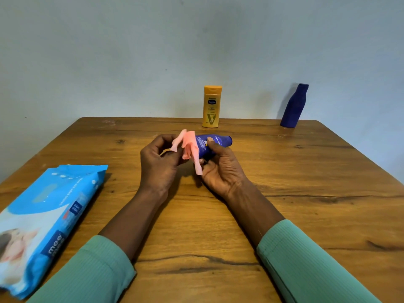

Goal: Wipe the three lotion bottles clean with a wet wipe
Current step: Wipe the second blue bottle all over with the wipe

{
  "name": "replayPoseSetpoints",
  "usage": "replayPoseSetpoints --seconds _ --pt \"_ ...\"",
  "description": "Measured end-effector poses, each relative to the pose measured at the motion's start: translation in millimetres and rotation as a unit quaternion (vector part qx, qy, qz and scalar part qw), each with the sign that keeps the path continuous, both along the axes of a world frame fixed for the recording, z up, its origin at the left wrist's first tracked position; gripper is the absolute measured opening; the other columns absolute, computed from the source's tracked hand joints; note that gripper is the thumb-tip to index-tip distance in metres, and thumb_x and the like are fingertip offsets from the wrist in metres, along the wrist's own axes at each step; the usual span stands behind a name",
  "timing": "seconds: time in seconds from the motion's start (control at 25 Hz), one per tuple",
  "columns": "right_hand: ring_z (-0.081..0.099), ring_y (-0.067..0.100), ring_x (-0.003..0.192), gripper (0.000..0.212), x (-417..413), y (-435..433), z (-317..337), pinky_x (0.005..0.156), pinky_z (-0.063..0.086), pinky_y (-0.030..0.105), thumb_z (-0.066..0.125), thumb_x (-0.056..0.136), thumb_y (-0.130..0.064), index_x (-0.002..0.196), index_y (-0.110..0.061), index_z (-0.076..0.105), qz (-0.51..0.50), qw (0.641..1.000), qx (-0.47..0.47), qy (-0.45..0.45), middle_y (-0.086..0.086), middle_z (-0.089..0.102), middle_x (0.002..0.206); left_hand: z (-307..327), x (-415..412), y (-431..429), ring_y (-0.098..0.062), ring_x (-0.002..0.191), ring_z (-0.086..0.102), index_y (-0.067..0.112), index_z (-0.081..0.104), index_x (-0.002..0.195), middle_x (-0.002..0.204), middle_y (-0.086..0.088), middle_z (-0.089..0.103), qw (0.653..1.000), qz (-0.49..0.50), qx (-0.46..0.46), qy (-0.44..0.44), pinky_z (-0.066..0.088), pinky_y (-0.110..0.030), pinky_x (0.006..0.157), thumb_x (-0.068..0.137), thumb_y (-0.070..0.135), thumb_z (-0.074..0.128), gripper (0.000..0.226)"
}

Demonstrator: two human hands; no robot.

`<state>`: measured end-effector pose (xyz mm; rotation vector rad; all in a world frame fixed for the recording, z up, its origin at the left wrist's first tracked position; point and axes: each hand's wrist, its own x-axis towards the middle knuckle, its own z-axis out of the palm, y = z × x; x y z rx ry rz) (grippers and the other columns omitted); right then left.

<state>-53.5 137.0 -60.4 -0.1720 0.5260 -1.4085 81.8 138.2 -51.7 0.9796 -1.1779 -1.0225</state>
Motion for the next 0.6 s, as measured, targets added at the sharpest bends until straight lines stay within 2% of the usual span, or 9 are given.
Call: replayPoseSetpoints --seconds 0.08,0.12,0.16,0.24,0.36,0.4,0.48,0.52,0.6 --pt "0.064 0.035 0.121 0.045 -1 1 3 0.105 0.056 0.049 0.065 0.100 -0.010 0.140 0.004 0.051 0.009 1.000 -0.005 -0.021 0.027 0.062 0.139 1 2 1 -0.017 0.090 0.075 0.014 0.075 0.099 0.098 -0.004 0.077 0.999 -0.041 0.019 -0.010 0.064 -0.035 0.071 0.089 -0.005 0.072 0.021" --pt "0.062 0.038 0.128 0.045 -2 2 4 0.104 0.055 0.051 0.064 0.101 -0.010 0.141 0.005 0.051 0.014 0.999 -0.008 -0.035 0.029 0.061 0.142 1 1 4 -0.018 0.082 0.075 0.009 0.075 0.099 0.095 -0.007 0.076 0.997 -0.065 0.025 -0.024 0.063 -0.032 0.064 0.089 -0.005 0.073 0.018" --pt "0.059 0.039 0.134 0.045 -4 1 3 0.110 0.050 0.052 0.064 0.101 -0.011 0.141 0.006 0.051 0.017 0.999 -0.009 -0.042 0.031 0.059 0.144 1 -1 5 -0.018 0.074 0.074 0.005 0.074 0.100 0.092 -0.009 0.076 0.996 -0.080 0.033 -0.029 0.061 -0.029 0.059 0.088 -0.005 0.073 0.016" --pt "0.056 0.038 0.138 0.043 -4 0 -1 0.119 0.041 0.047 0.064 0.101 -0.011 0.139 0.006 0.052 0.019 1.000 -0.009 -0.015 0.031 0.057 0.145 0 -3 3 -0.016 0.068 0.073 0.005 0.074 0.098 0.088 -0.009 0.076 0.995 -0.066 0.067 0.018 0.059 -0.025 0.055 0.088 -0.002 0.073 0.013" --pt "0.064 0.032 0.115 0.048 1 1 -7 0.109 0.045 0.038 0.066 0.099 -0.011 0.141 0.007 0.052 0.027 0.999 -0.013 0.024 0.031 0.058 0.144 2 -1 -2 -0.009 0.062 0.070 0.009 0.075 0.097 0.076 -0.004 0.076 0.982 -0.023 0.136 0.131 0.059 -0.022 0.055 0.091 0.002 0.071 0.010" --pt "0.067 0.031 0.103 0.050 2 1 -7 0.101 0.050 0.036 0.065 0.099 -0.010 0.143 0.007 0.051 0.025 0.999 -0.013 0.022 0.033 0.056 0.145 3 -1 -2 -0.008 0.058 0.069 0.007 0.074 0.098 0.072 -0.004 0.074 0.979 -0.034 0.149 0.134 0.059 -0.021 0.054 0.092 0.001 0.069 0.009" --pt "0.070 0.028 0.078 0.047 2 2 -4 0.069 0.060 0.033 0.060 0.099 -0.003 0.145 0.006 0.050 -0.004 1.000 -0.004 0.013 0.035 0.056 0.142 7 -3 0 -0.010 0.055 0.069 0.003 0.072 0.100 0.070 -0.007 0.072 0.977 -0.081 0.175 0.088 0.060 -0.022 0.052 0.093 -0.001 0.067 0.010" --pt "0.070 0.028 0.075 0.046 1 2 -1 0.055 0.059 0.033 0.056 0.099 0.000 0.144 0.005 0.050 -0.021 1.000 0.007 0.010 0.033 0.059 0.137 10 -3 0 -0.011 0.055 0.068 0.002 0.072 0.102 0.071 -0.008 0.072 0.974 -0.102 0.190 0.067 0.061 -0.022 0.052 0.094 -0.001 0.066 0.010" --pt "0.069 0.028 0.085 0.046 1 5 5 0.048 0.056 0.028 0.056 0.101 -0.003 0.147 0.001 0.049 -0.035 0.999 -0.003 0.033 0.026 0.064 0.130 14 -1 -4 -0.010 0.054 0.066 0.003 0.073 0.101 0.073 -0.009 0.070 0.972 -0.101 0.195 0.086 0.059 -0.022 0.051 0.094 0.001 0.066 0.009"
